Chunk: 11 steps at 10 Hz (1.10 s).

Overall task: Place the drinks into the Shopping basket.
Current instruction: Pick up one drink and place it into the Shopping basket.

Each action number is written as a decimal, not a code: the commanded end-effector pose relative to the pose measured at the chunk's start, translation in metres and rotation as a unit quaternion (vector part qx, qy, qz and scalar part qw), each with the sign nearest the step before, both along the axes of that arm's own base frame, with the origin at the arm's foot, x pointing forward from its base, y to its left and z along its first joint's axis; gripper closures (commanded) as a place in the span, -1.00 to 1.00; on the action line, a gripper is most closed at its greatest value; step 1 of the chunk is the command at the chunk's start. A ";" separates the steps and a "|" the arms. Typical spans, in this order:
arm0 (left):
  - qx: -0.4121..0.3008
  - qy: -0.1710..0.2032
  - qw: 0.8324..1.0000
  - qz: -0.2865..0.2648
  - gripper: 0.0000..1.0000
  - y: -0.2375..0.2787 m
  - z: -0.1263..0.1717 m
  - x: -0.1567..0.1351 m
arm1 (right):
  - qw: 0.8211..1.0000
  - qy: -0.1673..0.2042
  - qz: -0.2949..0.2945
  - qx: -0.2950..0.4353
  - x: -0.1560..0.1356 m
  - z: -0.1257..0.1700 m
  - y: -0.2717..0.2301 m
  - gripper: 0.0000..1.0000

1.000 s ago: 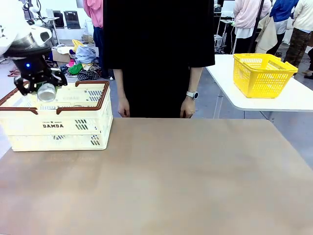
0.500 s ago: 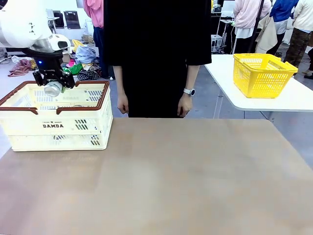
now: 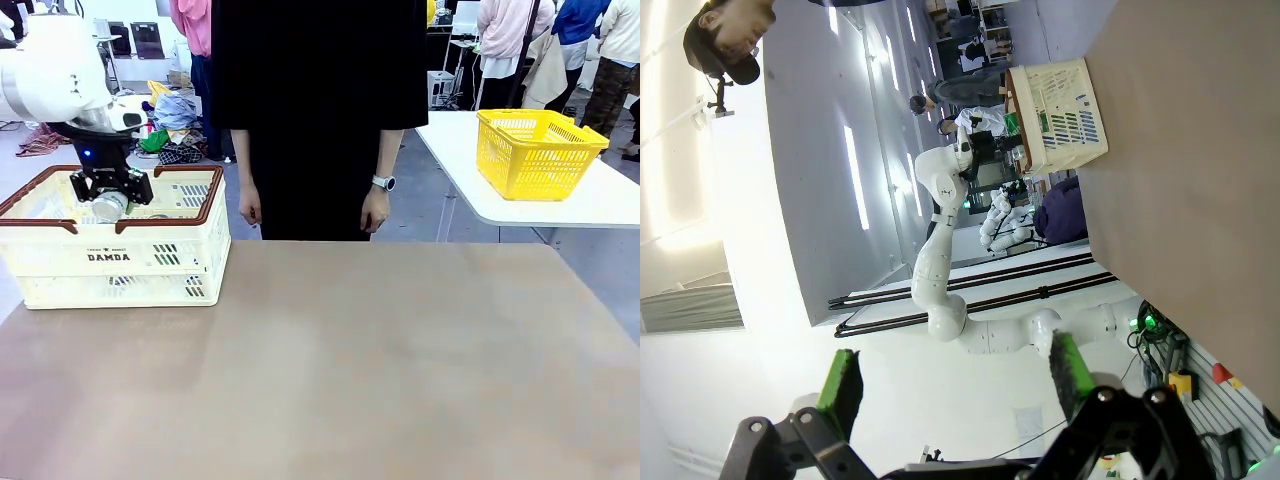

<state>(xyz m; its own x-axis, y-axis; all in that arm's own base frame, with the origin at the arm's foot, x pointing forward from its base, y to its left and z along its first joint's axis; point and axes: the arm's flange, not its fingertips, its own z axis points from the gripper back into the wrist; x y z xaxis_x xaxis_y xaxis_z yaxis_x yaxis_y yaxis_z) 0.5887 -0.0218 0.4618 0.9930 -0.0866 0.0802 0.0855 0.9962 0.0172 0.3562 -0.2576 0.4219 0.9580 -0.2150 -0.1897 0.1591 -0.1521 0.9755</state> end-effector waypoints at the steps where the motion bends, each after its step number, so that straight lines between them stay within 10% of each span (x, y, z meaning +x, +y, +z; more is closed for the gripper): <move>1: -0.002 0.014 1.000 0.017 1.00 -0.003 0.001 0.011 | 1.000 0.006 0.002 0.001 -0.002 0.005 0.001 -1.00; 10: -0.026 0.064 0.997 0.038 1.00 0.008 -0.032 0.041 | 1.000 0.006 0.002 0.001 -0.002 0.005 0.001 -1.00; 11: -0.026 0.066 0.997 0.040 0.52 0.008 -0.032 0.041 | 1.000 0.006 0.002 0.001 -0.002 0.005 0.001 -1.00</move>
